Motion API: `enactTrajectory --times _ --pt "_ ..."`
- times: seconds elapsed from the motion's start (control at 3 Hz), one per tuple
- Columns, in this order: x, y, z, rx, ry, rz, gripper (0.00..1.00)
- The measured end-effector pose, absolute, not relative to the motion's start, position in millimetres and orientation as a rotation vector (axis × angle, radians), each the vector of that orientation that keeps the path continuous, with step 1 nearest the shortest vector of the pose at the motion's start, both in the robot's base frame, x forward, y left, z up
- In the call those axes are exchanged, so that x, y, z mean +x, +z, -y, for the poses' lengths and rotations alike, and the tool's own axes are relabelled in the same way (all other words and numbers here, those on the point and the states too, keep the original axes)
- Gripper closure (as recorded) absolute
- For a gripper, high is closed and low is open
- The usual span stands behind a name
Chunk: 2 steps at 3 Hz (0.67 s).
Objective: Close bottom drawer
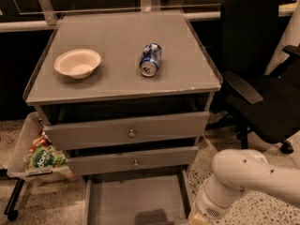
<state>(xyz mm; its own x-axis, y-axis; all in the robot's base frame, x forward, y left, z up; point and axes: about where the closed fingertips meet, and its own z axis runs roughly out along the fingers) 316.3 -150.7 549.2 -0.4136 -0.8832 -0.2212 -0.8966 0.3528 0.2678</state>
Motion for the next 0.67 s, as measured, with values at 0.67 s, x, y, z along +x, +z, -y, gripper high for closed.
enactTrajectory --times 0.67 --pt "303.5 486.0 136.5 -1.629 0.652 -2.599 1.0"
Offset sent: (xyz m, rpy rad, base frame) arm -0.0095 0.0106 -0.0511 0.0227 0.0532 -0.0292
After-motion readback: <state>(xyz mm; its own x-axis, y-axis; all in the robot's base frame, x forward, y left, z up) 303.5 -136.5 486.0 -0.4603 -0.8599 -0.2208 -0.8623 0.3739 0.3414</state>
